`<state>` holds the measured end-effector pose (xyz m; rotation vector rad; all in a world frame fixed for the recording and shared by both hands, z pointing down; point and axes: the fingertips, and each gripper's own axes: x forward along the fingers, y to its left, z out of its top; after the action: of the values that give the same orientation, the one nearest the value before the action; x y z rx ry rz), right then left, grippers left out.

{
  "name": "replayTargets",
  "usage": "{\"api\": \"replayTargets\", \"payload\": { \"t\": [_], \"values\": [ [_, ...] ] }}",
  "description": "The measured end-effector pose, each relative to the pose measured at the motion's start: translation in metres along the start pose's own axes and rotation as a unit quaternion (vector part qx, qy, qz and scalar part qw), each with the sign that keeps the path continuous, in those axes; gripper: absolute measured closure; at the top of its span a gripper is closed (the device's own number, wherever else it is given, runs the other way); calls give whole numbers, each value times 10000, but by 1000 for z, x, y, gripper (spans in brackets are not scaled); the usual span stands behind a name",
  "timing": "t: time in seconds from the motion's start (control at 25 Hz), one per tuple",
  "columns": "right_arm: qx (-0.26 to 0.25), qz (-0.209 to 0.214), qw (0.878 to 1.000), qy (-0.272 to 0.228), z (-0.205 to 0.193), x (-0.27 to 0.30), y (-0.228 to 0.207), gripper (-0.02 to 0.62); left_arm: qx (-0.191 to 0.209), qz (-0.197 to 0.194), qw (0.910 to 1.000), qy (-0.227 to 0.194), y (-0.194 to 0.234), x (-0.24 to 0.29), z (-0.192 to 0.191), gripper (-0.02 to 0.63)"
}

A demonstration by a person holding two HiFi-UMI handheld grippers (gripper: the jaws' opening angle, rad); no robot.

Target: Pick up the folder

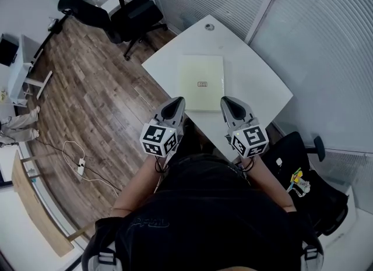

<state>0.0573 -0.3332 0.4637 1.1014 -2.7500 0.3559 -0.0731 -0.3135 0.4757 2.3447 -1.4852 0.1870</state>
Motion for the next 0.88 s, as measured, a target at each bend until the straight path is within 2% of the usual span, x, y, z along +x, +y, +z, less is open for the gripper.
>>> {"api": "replayTargets", "payload": {
  "t": [0.44, 0.76, 0.88],
  "values": [
    [158, -163, 9990, 388, -32, 44, -36, 574, -227, -105, 9986, 473, 47, 41, -25, 591],
    [662, -210, 9949, 736, -67, 77, -67, 572, -361, -156, 9952, 892, 79, 78, -53, 589],
    [1012, -226, 9899, 963, -90, 90, -81, 572, -356, -157, 9932, 1093, 92, 92, -66, 589]
  ]
}}
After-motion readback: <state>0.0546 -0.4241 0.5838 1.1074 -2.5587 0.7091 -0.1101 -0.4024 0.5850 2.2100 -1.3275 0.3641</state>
